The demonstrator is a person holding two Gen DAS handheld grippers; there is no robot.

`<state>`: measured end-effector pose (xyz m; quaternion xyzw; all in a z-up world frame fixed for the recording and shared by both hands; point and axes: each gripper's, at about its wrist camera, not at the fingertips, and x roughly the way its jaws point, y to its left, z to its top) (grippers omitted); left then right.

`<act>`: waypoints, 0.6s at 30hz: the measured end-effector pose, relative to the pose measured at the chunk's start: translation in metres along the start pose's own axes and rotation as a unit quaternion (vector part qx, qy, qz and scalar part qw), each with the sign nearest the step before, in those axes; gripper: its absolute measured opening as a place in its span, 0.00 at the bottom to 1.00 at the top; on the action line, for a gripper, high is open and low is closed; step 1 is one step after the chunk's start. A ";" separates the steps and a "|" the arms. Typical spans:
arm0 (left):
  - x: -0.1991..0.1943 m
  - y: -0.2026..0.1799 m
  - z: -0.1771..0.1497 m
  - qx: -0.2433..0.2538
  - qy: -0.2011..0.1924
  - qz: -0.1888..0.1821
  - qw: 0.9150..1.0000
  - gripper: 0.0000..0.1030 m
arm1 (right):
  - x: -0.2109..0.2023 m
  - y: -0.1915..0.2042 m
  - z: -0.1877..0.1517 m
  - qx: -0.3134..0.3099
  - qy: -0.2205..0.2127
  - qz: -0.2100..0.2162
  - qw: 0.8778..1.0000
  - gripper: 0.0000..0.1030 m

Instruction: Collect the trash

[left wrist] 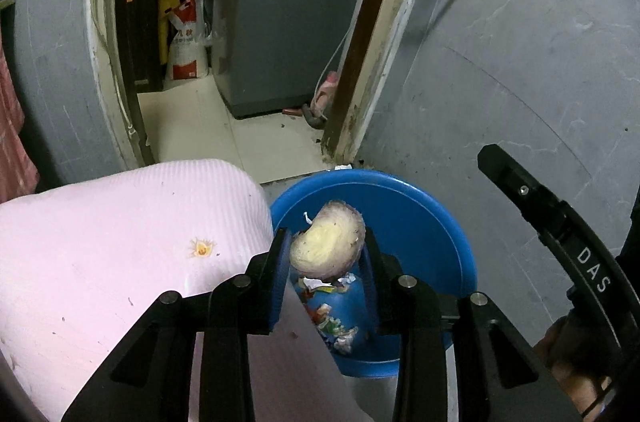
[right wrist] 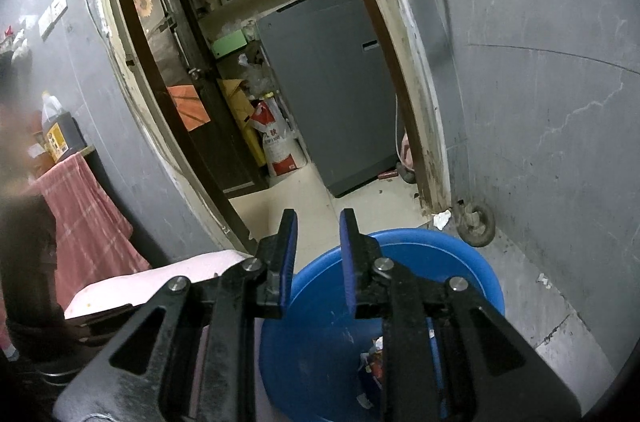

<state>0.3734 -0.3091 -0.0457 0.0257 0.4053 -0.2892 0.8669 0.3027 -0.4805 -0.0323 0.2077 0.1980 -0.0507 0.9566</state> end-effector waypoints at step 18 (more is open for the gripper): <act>-0.021 0.009 0.004 -0.020 -0.044 0.028 0.998 0.65 | -0.003 -0.006 0.002 0.003 -0.008 -0.007 1.000 0.46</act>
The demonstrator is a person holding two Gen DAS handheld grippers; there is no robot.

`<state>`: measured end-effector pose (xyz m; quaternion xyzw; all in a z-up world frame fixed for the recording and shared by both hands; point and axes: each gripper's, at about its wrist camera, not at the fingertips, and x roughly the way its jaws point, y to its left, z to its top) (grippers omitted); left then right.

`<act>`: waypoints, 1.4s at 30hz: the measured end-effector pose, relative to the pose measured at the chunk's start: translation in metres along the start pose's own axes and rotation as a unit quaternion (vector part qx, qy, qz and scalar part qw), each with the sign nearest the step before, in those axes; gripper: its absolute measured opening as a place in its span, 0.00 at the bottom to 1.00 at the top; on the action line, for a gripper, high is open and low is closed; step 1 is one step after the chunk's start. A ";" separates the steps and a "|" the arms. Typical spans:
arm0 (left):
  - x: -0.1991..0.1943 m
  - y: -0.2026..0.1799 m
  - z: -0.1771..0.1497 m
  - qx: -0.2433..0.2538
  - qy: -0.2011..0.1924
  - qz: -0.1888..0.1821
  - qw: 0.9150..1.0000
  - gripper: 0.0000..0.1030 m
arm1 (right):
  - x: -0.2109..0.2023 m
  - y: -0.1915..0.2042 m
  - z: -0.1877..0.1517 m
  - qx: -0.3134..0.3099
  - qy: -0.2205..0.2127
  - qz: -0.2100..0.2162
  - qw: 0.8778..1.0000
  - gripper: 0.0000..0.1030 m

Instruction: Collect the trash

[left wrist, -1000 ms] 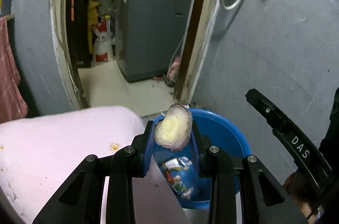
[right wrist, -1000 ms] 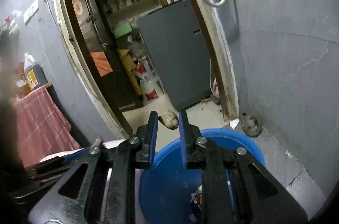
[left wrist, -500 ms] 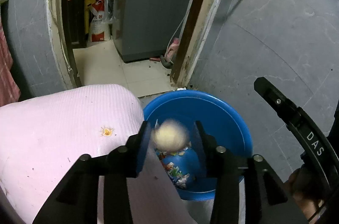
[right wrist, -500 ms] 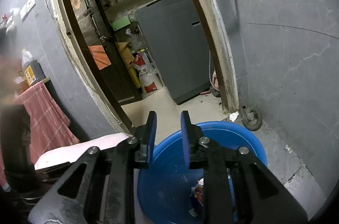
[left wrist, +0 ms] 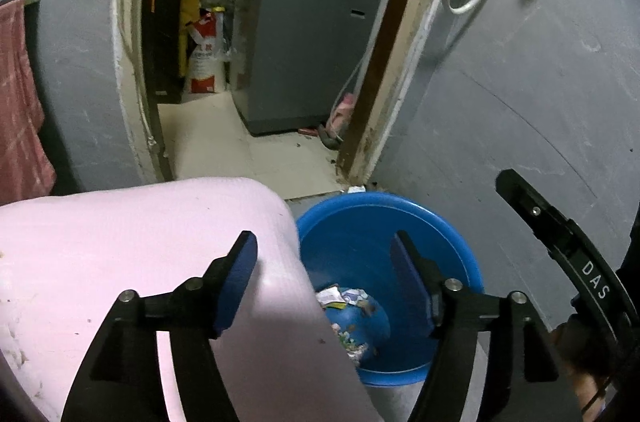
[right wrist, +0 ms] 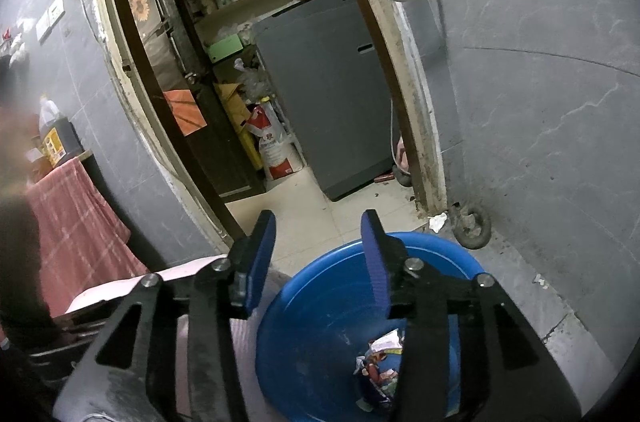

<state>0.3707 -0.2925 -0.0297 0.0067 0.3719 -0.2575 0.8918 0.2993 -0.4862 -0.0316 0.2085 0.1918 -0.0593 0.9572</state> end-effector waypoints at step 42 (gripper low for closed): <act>-0.153 0.017 -0.054 0.001 -0.164 0.052 0.985 0.98 | -0.144 0.041 -0.014 -0.114 -0.056 0.004 0.992 1.00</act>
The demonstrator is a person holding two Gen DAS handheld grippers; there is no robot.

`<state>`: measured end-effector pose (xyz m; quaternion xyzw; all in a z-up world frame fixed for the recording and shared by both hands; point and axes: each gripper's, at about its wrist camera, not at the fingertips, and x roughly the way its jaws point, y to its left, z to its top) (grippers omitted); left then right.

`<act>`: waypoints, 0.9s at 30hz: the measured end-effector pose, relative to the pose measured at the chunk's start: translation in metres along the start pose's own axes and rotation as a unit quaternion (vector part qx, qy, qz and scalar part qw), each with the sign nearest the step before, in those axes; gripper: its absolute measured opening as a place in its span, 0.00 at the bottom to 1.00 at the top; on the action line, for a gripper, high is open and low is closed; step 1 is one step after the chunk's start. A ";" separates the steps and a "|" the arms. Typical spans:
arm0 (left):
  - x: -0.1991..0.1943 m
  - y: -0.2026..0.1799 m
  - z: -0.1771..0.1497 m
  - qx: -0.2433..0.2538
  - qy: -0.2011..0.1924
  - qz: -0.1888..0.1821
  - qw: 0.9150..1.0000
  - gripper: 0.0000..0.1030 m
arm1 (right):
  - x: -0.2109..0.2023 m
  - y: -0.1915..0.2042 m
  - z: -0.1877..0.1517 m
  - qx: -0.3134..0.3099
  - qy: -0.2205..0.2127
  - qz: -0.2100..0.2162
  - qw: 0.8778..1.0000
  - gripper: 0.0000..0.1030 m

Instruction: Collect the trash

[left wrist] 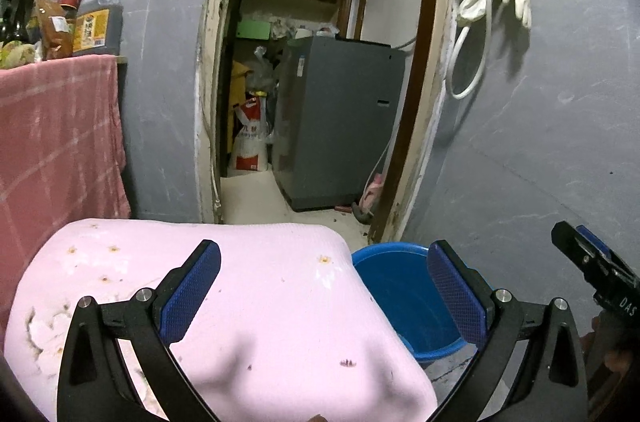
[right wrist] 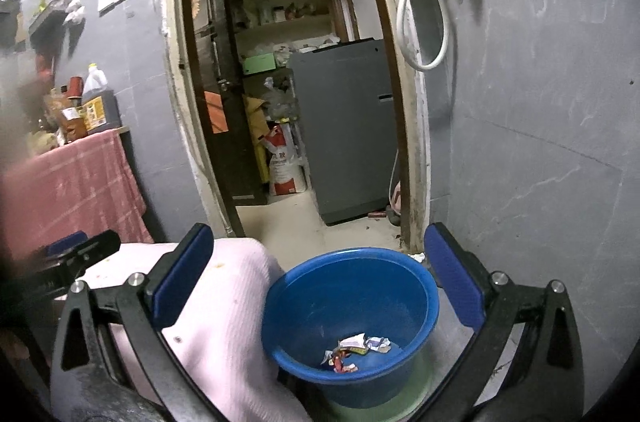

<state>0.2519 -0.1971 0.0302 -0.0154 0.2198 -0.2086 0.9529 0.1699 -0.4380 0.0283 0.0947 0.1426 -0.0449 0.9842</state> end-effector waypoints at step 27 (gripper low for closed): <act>-0.133 0.005 -0.058 -0.003 -0.023 0.025 0.999 0.98 | -0.146 0.044 -0.047 -0.026 -0.036 0.014 0.999 1.00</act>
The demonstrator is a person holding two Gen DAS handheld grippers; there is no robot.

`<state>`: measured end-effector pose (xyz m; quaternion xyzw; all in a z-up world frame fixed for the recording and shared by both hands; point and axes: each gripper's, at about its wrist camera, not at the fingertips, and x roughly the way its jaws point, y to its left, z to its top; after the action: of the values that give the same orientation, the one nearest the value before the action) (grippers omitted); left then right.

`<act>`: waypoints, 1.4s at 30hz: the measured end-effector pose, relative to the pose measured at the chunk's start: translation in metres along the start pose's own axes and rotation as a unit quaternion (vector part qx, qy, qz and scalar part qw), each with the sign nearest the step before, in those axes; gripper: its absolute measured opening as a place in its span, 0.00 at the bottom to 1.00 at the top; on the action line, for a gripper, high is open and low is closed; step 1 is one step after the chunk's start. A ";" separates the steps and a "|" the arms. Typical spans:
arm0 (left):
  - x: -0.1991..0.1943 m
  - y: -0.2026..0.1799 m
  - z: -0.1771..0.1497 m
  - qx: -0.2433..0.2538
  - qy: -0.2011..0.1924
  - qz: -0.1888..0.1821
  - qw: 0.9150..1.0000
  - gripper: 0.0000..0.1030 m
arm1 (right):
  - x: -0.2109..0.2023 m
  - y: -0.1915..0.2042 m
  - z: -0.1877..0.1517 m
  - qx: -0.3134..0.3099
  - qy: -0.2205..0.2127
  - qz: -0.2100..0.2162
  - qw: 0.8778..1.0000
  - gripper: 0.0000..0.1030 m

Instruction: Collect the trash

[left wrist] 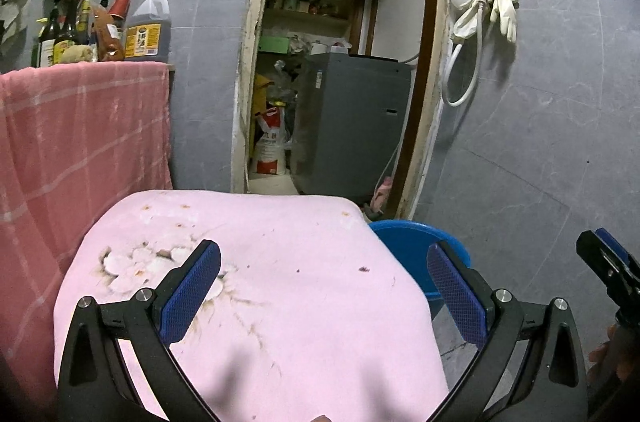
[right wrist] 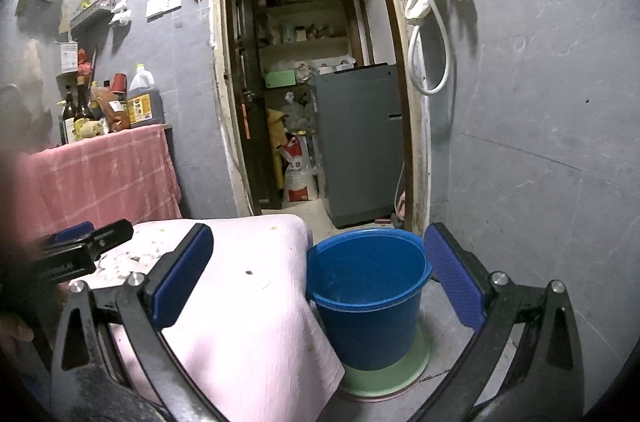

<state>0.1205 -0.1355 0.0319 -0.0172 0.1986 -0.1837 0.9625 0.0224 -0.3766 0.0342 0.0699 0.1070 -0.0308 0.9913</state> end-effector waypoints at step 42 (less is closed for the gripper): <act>-0.058 0.016 -0.094 0.010 -0.035 0.104 0.994 0.98 | -0.043 0.040 -0.083 -0.029 -0.002 -0.058 0.998 1.00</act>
<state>0.0399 -0.0958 -0.0349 0.0066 0.1633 -0.0839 0.9830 -0.0339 -0.3229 -0.0311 0.0350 0.1092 -0.0855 0.9897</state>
